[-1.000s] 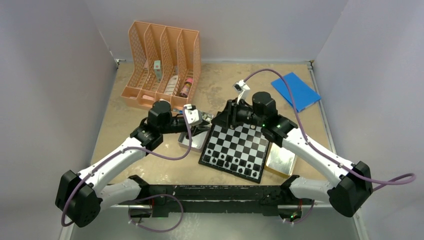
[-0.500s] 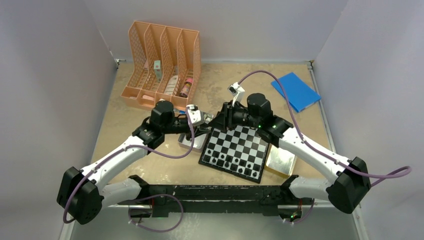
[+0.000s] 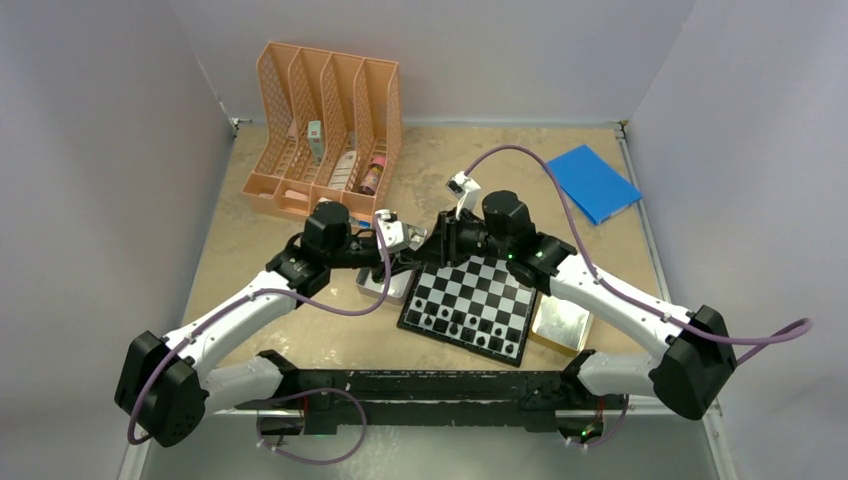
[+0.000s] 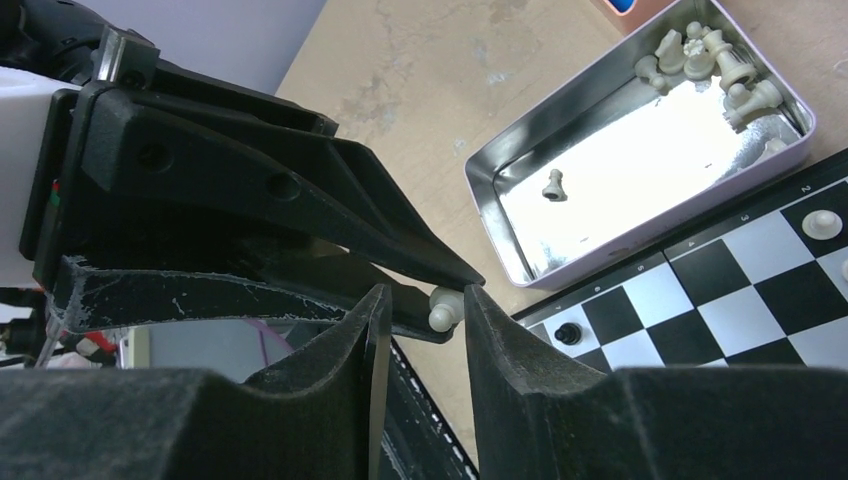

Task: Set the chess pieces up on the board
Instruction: Place the chess piece on the chessboard.

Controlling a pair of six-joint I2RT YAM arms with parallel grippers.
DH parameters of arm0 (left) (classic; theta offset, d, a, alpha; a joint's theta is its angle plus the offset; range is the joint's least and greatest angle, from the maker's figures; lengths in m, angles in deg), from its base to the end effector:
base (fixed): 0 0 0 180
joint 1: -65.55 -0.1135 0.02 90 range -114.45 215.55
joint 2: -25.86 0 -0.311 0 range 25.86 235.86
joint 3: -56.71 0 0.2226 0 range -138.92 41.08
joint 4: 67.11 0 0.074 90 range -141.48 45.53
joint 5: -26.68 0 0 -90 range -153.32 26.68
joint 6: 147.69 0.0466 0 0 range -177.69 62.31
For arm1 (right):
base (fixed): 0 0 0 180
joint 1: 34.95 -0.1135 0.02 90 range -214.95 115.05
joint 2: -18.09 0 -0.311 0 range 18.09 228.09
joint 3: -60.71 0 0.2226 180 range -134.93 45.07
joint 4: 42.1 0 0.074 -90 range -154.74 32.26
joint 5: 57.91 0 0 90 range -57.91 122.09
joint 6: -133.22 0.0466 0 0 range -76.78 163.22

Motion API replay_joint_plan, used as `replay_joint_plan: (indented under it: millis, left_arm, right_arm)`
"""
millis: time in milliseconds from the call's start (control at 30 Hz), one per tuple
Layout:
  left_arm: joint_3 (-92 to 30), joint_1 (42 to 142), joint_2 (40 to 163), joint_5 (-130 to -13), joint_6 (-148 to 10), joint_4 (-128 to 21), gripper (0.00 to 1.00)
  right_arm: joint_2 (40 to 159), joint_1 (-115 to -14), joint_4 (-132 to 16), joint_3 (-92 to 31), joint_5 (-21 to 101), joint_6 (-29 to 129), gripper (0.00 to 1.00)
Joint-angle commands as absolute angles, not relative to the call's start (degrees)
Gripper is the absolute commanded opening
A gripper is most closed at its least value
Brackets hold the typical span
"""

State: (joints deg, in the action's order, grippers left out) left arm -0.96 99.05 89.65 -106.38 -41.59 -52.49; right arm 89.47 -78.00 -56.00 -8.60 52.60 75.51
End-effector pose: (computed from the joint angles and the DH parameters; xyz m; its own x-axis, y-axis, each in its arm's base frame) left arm 0.1534 -0.1397 0.3305 -0.0242 0.2590 -0.9656 0.9809 0.1926 0.0270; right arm 0.1761 0.1869 0.3678 -0.6430 0.0840 -0.7612 -0.6412 0.4845 0.5951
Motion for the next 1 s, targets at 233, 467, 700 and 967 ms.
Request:
replay_joint_plan:
  millis: [233,467,700,967]
  left_arm:
    - [-2.34,98.89,88.01,-106.95,-40.08,-54.45,0.00]
    - [-2.60,98.92,87.95,-106.58,-40.16,-54.38,0.00]
    - [-2.90,98.92,88.08,-105.00,-41.59,-54.36,0.00]
    - [-6.06,98.91,88.28,-101.38,-43.57,-50.11,0.17]
  right_arm:
    - [88.29,-78.64,-55.23,-9.08,50.25,75.25,0.19]
    - [88.02,-78.63,-55.72,-8.59,49.61,75.13,0.19]
    - [87.72,-78.68,-56.52,-8.52,48.71,74.99,0.11]
    - [86.98,-78.65,-56.31,-8.03,43.39,76.78,0.05]
